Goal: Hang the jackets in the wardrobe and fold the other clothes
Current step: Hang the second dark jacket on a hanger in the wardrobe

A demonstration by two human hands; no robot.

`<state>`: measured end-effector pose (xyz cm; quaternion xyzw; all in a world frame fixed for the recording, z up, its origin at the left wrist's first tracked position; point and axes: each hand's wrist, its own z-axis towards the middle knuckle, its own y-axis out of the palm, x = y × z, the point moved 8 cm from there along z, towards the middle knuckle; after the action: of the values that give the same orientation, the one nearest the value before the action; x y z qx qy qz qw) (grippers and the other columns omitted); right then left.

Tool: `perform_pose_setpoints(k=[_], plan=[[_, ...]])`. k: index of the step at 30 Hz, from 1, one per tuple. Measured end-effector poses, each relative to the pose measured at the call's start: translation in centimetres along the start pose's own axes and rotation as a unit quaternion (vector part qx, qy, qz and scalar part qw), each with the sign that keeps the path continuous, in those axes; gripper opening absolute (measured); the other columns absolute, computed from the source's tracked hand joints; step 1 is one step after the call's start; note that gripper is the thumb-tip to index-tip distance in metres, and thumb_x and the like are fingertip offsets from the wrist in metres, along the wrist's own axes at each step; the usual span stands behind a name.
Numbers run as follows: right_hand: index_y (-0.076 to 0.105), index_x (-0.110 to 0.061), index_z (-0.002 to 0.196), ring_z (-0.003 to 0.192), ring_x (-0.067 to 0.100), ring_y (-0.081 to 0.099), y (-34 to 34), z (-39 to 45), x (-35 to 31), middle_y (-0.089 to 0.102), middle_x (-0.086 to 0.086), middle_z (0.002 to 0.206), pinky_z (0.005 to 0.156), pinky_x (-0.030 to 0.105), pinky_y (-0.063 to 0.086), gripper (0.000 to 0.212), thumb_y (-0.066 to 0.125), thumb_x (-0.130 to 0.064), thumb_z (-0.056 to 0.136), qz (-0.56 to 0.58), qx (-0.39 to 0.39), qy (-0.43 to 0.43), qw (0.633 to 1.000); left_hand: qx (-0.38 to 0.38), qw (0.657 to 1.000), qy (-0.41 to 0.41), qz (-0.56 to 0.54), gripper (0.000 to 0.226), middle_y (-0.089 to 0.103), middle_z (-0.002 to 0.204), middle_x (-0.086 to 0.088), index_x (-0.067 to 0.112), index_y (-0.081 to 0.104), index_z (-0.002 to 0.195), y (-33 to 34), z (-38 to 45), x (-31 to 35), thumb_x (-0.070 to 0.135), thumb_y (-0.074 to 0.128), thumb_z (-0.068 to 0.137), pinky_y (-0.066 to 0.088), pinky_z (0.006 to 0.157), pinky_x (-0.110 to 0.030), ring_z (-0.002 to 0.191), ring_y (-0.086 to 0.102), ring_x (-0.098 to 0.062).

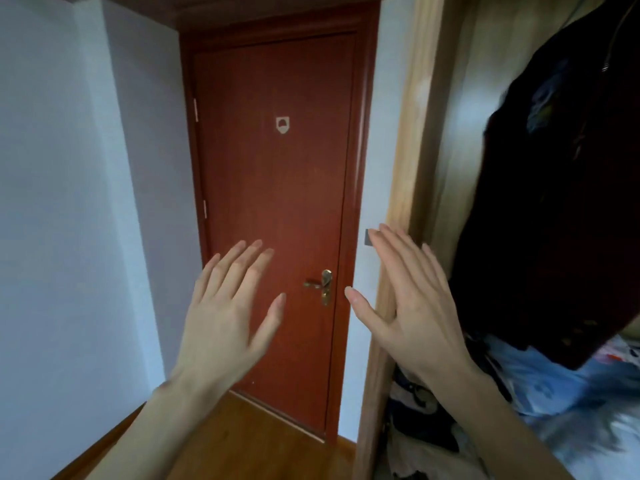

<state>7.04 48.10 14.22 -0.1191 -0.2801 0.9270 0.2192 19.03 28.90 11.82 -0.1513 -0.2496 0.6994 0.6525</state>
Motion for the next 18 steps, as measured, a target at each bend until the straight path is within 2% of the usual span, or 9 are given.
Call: perform_pose_setpoints(k=[4,11,18], plan=[[0.028,-0.024,0.163,0.159,0.008,0.012,4.3,0.2,-5.1,0.024,-0.008,0.170,0.130,0.040,0.012,0.077,0.050,-0.062,0.100,0.043,-0.021,-0.009,0.999,-0.009,0.998,-0.038,0.045,0.059,0.048,0.159,-0.001,0.016,0.049,0.153,-2.9,-4.0,-6.1,0.049,0.045,0.104,0.028,0.125,-0.052,0.153,0.035,-0.021],[0.028,-0.023,0.163,0.159,0.010,0.012,12.1,0.6,-14.2,0.026,-0.004,0.170,0.130,0.045,0.013,0.076,0.048,-0.062,0.100,0.102,-0.067,-0.043,0.992,-0.013,0.984,-0.140,0.106,0.062,0.049,0.159,-0.005,0.015,0.049,0.153,-8.7,-10.4,-15.3,0.053,0.037,0.105,0.028,0.123,-0.057,0.154,0.035,-0.025],[0.030,-0.022,0.162,0.159,0.012,0.014,20.8,1.6,-22.3,0.026,-0.003,0.170,0.130,0.039,0.009,0.078,0.041,-0.067,0.100,0.165,-0.109,-0.100,0.975,-0.009,0.956,-0.219,0.195,0.061,0.049,0.158,-0.004,0.014,0.048,0.153,-13.2,-15.7,-22.2,0.051,0.040,0.105,0.027,0.125,-0.053,0.154,0.034,-0.023]])
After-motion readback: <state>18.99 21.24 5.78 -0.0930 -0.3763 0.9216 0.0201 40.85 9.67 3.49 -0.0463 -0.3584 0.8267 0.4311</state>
